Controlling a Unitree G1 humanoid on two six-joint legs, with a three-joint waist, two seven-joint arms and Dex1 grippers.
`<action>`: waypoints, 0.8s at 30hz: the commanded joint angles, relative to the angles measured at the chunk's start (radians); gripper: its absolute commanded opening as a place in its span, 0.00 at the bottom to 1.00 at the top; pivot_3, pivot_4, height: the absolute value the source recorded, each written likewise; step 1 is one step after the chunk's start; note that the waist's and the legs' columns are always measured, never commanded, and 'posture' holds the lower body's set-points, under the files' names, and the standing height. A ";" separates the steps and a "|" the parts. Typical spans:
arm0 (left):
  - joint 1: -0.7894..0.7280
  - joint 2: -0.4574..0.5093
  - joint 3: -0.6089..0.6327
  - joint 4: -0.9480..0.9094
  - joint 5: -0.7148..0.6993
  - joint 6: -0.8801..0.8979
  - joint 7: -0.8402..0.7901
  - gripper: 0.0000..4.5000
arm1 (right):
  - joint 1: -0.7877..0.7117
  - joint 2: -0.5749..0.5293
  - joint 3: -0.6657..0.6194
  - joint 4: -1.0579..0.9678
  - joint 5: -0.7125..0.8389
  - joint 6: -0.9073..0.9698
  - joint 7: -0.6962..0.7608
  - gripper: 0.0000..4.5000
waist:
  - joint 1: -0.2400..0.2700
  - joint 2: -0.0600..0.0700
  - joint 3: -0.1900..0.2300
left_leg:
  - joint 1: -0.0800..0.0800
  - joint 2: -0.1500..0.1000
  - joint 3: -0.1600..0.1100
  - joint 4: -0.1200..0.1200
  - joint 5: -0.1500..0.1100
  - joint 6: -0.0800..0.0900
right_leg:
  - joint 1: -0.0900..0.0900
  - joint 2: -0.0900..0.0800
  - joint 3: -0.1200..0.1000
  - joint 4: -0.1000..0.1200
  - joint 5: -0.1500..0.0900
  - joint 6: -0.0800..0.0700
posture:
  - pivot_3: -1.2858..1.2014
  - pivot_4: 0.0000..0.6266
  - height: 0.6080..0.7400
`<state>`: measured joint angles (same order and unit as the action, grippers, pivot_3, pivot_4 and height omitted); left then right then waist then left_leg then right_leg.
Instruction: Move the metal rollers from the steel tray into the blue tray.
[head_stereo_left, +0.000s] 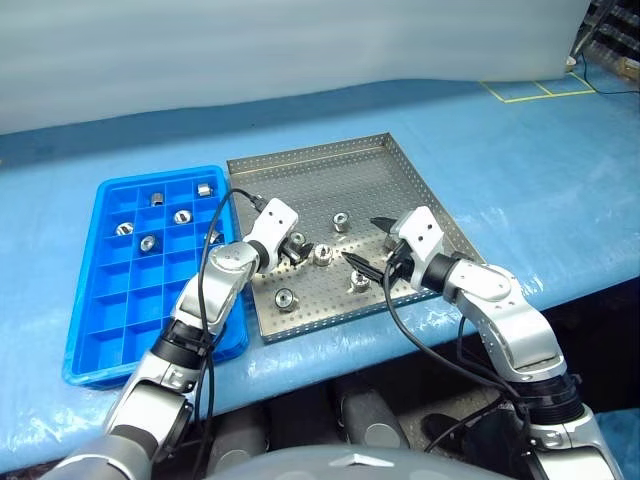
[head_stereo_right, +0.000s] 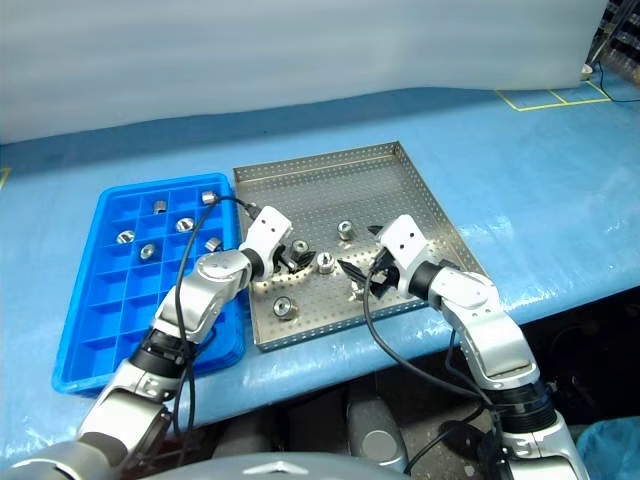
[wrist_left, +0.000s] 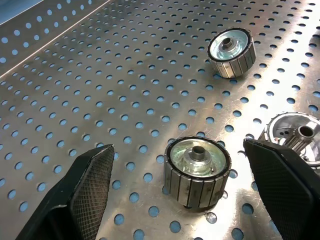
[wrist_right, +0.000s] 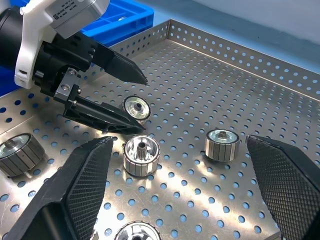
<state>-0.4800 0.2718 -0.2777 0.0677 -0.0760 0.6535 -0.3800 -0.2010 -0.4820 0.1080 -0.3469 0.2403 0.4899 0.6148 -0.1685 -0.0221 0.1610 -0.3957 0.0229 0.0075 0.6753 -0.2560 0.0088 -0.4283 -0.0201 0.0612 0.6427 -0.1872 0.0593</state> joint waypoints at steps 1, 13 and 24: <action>-0.026 -0.020 0.008 0.031 0.019 0.006 0.007 1.00 | -0.002 -0.004 -0.022 -0.041 0.003 -0.011 -0.007 1.00 | -0.007 0.000 0.000 | 0.000 0.000 0.000 0.000 0.000 0.000 | 0.000 0.000 0.000 0.000 0.001 0.001 | 0.42 0.24 1.00; -0.020 -0.043 0.041 0.032 0.022 0.028 0.008 0.59 | -0.006 -0.002 -0.027 -0.033 -0.001 -0.017 -0.032 1.00 | -0.022 0.000 0.000 | 0.000 0.000 0.000 0.000 0.000 0.000 | 0.000 0.000 0.002 0.000 0.002 0.004 | 0.42 0.24 1.00; 0.005 -0.038 0.082 0.008 0.023 0.026 0.021 0.38 | -0.006 0.001 -0.023 -0.023 0.003 0.001 -0.043 1.00 | -0.036 0.000 0.000 | 0.000 0.000 0.000 0.000 0.000 0.000 | 0.000 0.000 0.003 0.000 0.002 0.004 | 0.41 0.24 1.00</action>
<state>-0.4744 0.2372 -0.2193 0.1173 -0.0509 0.6883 -0.3672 -0.2012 -0.4790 0.1065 -0.3482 0.2394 0.4938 0.5739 -0.2043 -0.0221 0.1610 -0.3952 0.0226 0.0073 0.6754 -0.2562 0.0092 -0.4288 -0.0201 0.0639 0.6425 -0.1852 0.0636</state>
